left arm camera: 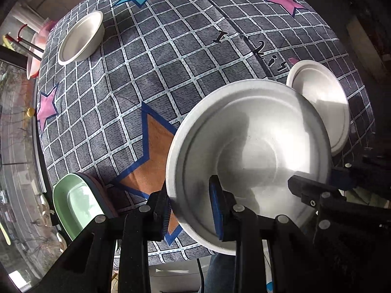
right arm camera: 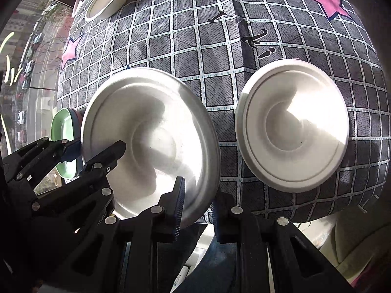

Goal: Organize plates and bowls
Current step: 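Carry the second bowl with both grippers over the first bowl, then lower the second bowl into the first bowl and open both grippers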

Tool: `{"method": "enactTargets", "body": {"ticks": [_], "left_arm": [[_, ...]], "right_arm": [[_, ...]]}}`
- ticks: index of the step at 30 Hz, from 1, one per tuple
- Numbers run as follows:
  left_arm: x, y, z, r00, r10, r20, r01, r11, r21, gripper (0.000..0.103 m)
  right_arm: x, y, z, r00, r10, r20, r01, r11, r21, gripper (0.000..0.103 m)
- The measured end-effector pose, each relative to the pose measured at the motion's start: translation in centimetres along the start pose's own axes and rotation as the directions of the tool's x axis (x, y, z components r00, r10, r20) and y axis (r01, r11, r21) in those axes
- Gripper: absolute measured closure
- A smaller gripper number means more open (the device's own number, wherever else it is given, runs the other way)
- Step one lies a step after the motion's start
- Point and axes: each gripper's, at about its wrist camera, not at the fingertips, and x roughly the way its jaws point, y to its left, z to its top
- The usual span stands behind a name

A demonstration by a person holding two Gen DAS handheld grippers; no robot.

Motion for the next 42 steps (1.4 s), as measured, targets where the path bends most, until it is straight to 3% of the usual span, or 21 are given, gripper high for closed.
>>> {"method": "enactTargets", "body": {"ticks": [12, 30, 33, 36, 37, 39, 40, 42], "left_arm": [[-1.0, -5.0, 2.4, 0.998, -0.039, 0.041, 0.033, 0.991, 0.126, 0.070], [2.0, -10.3, 6.0, 0.999, -0.039, -0.022, 0.042, 0.985, 0.170, 0.070], [2.3, -10.3, 6.2, 0.999, -0.038, -0.029, 0.043, 0.985, 0.168, 0.061], [2.2, -9.9, 6.1, 0.999, -0.029, -0.022, 0.032, 0.988, 0.150, 0.036], [2.1, -9.6, 6.1, 1.000, -0.027, -0.015, 0.029, 0.990, 0.141, 0.032], [2.0, -8.8, 6.2, 1.000, -0.016, -0.011, 0.017, 0.992, 0.124, 0.031], [2.0, -8.4, 6.1, 1.000, -0.020, -0.014, 0.022, 0.993, 0.112, 0.027], [1.9, -7.4, 5.9, 0.999, -0.030, -0.014, 0.031, 0.996, 0.086, 0.024]], "right_arm": [[-4.3, -6.2, -1.6, 0.998, 0.001, 0.069, -0.013, 0.984, 0.177, 0.081], [-2.5, -11.7, 1.5, 0.997, -0.048, 0.054, 0.032, 0.963, 0.266, 0.081], [-2.2, -11.8, 2.0, 0.997, -0.054, 0.047, 0.040, 0.966, 0.256, 0.081], [-2.0, -12.0, 2.3, 0.998, -0.055, 0.035, 0.044, 0.965, 0.257, 0.081], [-1.9, -12.1, 2.4, 0.998, -0.055, 0.033, 0.044, 0.964, 0.262, 0.078], [-1.9, -12.5, 2.4, 0.998, -0.058, 0.030, 0.048, 0.959, 0.280, 0.054], [-2.0, -12.8, 2.3, 0.997, -0.073, 0.035, 0.059, 0.954, 0.293, 0.037], [-2.3, -13.3, 2.1, 0.996, -0.069, 0.059, 0.048, 0.951, 0.304, 0.030]]}}
